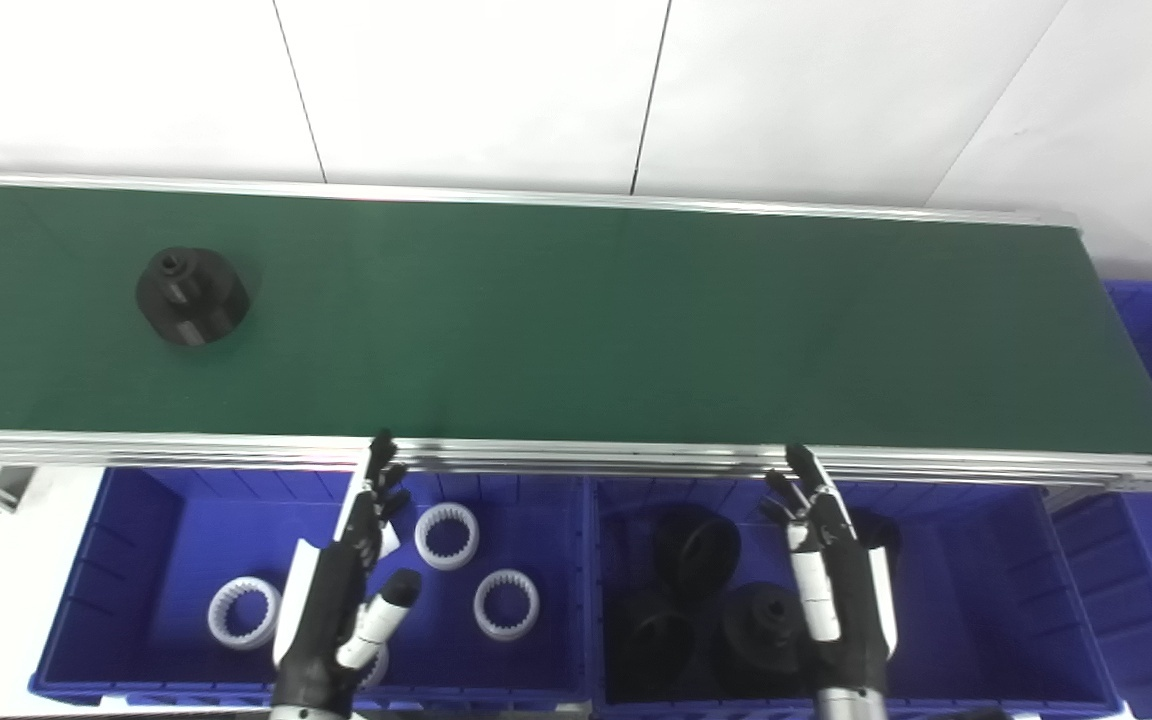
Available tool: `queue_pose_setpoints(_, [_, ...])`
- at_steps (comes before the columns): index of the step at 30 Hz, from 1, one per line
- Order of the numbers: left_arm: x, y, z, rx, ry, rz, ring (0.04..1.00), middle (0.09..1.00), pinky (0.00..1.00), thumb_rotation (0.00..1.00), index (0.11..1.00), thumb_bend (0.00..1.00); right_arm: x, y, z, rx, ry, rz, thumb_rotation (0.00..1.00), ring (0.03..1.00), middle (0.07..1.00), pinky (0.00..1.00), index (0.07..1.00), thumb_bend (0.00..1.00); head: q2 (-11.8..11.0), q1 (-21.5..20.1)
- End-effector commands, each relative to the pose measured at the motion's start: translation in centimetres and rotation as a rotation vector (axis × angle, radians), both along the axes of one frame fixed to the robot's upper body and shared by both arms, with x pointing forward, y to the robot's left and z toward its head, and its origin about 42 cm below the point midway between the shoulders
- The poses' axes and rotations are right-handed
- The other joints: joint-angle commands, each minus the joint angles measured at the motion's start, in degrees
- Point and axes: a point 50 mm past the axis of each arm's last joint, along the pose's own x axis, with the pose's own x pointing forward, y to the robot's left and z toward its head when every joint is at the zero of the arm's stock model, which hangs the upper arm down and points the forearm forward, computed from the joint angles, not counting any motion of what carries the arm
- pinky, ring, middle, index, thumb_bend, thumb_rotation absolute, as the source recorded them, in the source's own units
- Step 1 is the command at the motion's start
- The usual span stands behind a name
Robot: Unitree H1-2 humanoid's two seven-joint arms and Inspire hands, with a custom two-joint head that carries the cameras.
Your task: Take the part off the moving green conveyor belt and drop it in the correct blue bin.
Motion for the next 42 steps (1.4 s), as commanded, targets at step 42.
queue_pose_setpoints(42, [0.4, -3.1, -0.7, -0.073, -0.022, 0.015, 0.912, 0.998, 0.79, 0.81, 1.0, 1.0, -0.3, -3.1, -1.6, 0.02, -0.032, 0.016, 0.85, 0.915, 0.962, 0.86, 0.929, 0.75, -7.81, 6.99])
